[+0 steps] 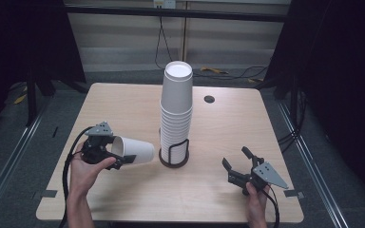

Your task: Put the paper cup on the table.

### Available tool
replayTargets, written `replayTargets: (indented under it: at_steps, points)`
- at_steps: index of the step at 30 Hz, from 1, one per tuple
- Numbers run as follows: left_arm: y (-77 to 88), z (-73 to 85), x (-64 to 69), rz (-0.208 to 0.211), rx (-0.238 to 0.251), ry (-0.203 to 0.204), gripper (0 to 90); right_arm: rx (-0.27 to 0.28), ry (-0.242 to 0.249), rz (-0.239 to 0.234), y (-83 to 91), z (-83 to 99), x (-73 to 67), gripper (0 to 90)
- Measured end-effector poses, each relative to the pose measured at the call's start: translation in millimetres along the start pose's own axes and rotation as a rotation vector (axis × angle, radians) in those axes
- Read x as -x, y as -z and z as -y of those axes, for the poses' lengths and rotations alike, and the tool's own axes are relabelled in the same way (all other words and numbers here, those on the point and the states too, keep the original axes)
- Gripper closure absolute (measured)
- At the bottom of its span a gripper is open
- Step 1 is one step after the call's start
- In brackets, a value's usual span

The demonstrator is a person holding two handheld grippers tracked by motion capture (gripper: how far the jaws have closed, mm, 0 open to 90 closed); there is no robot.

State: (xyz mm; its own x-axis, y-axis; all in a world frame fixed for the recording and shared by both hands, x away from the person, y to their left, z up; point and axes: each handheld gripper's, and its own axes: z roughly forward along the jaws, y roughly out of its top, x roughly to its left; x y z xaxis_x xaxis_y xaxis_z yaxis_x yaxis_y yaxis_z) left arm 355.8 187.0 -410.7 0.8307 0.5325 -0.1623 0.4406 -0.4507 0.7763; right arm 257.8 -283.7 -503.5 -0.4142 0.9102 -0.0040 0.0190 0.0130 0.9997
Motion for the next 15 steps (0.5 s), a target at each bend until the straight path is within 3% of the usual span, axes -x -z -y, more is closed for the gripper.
replayTargets:
  at_steps: [4, 15]
  points:
    - [-2.6, -6.9, -6.3, -0.024, -0.038, -0.005, 6.9, 0.000, 0.000, 0.000, 0.0, 0.0, 0.0, 13.3]
    - [-15.4, -27.5, -17.3, -0.042, -0.146, -0.023, 6.9, -0.004, 0.000, 0.014, 0.2, -0.1, -0.4, 13.4]
